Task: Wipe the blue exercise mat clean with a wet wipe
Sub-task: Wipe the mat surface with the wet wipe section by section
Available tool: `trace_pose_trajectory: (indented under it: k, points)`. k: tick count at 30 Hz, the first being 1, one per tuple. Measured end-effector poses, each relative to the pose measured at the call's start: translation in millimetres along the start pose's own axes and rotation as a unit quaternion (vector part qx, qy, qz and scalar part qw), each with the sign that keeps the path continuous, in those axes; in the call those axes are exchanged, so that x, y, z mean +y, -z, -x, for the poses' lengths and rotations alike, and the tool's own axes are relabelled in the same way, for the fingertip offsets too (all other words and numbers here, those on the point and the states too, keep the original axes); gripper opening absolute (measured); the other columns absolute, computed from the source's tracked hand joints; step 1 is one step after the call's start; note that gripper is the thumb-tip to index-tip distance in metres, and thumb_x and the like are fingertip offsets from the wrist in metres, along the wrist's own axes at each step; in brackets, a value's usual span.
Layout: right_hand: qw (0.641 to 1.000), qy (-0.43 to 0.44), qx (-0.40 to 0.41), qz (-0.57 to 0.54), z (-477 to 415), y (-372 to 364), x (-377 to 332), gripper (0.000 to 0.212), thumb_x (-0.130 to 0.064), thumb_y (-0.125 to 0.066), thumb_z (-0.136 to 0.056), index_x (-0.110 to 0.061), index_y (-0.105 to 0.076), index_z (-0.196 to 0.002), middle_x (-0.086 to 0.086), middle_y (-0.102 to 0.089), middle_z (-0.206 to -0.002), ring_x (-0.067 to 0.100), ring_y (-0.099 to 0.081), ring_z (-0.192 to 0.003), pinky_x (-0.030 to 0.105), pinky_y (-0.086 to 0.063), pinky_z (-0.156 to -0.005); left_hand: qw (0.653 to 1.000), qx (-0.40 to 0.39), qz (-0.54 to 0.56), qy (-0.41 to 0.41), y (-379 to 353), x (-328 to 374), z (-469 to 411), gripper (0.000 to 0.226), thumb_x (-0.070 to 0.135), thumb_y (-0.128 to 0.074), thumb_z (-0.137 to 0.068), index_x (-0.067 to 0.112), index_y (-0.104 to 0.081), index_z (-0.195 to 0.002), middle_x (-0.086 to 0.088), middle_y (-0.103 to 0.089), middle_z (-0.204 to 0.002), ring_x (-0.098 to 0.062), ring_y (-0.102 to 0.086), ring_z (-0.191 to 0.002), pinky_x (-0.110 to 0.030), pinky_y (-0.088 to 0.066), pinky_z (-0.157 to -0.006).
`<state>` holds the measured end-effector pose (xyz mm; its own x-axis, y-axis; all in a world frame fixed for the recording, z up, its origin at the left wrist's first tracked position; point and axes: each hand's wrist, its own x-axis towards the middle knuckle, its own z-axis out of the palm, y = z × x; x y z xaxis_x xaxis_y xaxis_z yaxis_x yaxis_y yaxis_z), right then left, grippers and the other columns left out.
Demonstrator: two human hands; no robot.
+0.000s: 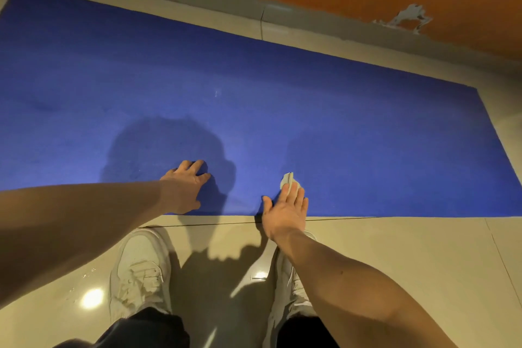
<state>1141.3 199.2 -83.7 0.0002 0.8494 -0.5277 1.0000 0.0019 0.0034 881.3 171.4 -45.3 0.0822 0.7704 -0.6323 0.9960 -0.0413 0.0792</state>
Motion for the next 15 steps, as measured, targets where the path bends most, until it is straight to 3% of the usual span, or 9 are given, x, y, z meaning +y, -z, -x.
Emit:
trace_pose_trajectory:
  k: [3,5,7,10,12,15]
  points:
    - [0.998,-0.043,-0.002,-0.038,7,-8,-21,0.079,-0.059,-0.009,-0.105,-0.007,0.011,-0.161,0.015,0.017,-0.169,0.035,0.018,-0.155,0.048,0.009,-0.126,0.999,0.022,-0.021,-0.014,0,-4,-3,0.081,0.045,-0.059,-0.094,0.026,-0.015,-0.159,-0.005,-0.001,-0.164,-0.029,-0.011,-0.148,-0.039,-0.034,-0.113]
    - [0.999,-0.024,0.007,-0.047,22,-20,-42,0.083,-0.062,0.001,-0.099,-0.006,0.01,-0.161,0.017,0.015,-0.168,0.039,0.017,-0.154,0.05,0.011,-0.125,0.999,0.03,-0.03,-0.022,0,-6,-4,0.083,0.047,-0.061,-0.093,0.026,-0.016,-0.158,-0.006,-0.004,-0.163,-0.029,-0.014,-0.146,-0.038,-0.035,-0.112]
    - [0.999,0.011,0.014,-0.051,41,-33,-66,0.092,-0.062,0.006,-0.09,-0.004,-0.003,-0.162,0.02,0.003,-0.169,0.043,0.007,-0.155,0.051,0.009,-0.123,0.998,0.036,-0.039,-0.026,-1,-8,-2,0.084,0.049,-0.063,-0.092,0.026,-0.016,-0.158,-0.005,-0.005,-0.163,-0.029,-0.016,-0.146,-0.038,-0.035,-0.112]
    - [0.996,0.073,0.044,-0.037,61,-51,-86,0.079,-0.054,-0.023,-0.097,-0.001,-0.04,-0.153,0.021,-0.033,-0.162,0.042,-0.029,-0.15,0.051,-0.016,-0.119,0.999,0.033,-0.036,-0.02,-2,-9,2,0.083,0.047,-0.062,-0.093,0.024,-0.016,-0.159,-0.003,-0.005,-0.164,-0.027,-0.017,-0.146,-0.037,-0.034,-0.112]
    - [0.991,0.125,0.04,-0.016,64,-55,-79,0.074,-0.051,-0.026,-0.1,-0.002,-0.039,-0.154,0.017,-0.03,-0.164,0.038,-0.027,-0.151,0.05,-0.017,-0.119,0.999,0.033,-0.032,-0.016,-3,-10,4,0.082,0.044,-0.061,-0.093,0.023,-0.017,-0.158,-0.002,-0.004,-0.164,-0.027,-0.017,-0.146,-0.036,-0.035,-0.112]
    - [0.989,0.142,0.042,-0.001,58,-47,-45,0.084,-0.055,-0.006,-0.096,-0.003,-0.012,-0.162,0.012,0.002,-0.17,0.034,0.001,-0.157,0.046,0.004,-0.125,1.0,0.024,-0.015,-0.01,-4,-11,6,0.08,0.04,-0.061,-0.093,0.023,-0.018,-0.158,-0.003,-0.004,-0.163,-0.028,-0.017,-0.145,-0.038,-0.035,-0.112]
